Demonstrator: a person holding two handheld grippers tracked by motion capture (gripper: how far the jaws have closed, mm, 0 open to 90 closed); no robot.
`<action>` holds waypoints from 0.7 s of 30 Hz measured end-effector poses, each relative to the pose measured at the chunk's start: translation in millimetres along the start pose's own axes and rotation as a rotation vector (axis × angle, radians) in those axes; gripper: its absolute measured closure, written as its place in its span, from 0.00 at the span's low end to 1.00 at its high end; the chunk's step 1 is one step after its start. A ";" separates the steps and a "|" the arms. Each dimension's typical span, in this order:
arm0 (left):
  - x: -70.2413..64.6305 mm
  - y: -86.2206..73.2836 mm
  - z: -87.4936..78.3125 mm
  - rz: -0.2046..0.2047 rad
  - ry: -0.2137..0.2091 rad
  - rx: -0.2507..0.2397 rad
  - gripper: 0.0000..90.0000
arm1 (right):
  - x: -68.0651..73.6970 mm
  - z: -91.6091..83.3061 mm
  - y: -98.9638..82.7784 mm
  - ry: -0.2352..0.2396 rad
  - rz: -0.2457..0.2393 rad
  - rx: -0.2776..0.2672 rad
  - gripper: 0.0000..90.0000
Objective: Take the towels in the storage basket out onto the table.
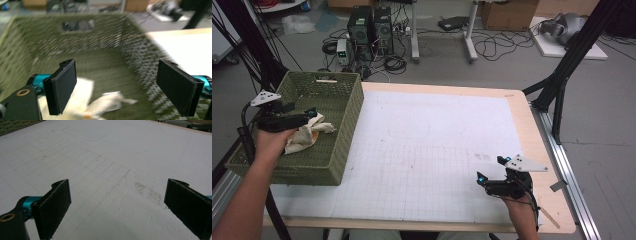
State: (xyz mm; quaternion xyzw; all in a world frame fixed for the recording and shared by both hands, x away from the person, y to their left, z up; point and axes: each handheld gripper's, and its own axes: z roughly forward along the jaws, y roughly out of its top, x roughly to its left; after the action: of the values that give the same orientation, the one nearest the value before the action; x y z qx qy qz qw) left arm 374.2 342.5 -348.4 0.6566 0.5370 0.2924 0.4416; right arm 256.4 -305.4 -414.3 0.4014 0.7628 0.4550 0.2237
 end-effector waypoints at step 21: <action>36.6 -40.9 45.5 -0.128 0.268 0.491 0.20 | -0.3 1.3 -1.8 -0.003 -0.004 0.022 0.07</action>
State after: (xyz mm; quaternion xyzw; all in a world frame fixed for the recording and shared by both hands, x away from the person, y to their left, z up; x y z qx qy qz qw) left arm 404.2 366.9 -408.2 0.6641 0.6858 0.2091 0.2121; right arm 256.8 -305.4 -416.5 0.4027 0.7683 0.4456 0.2212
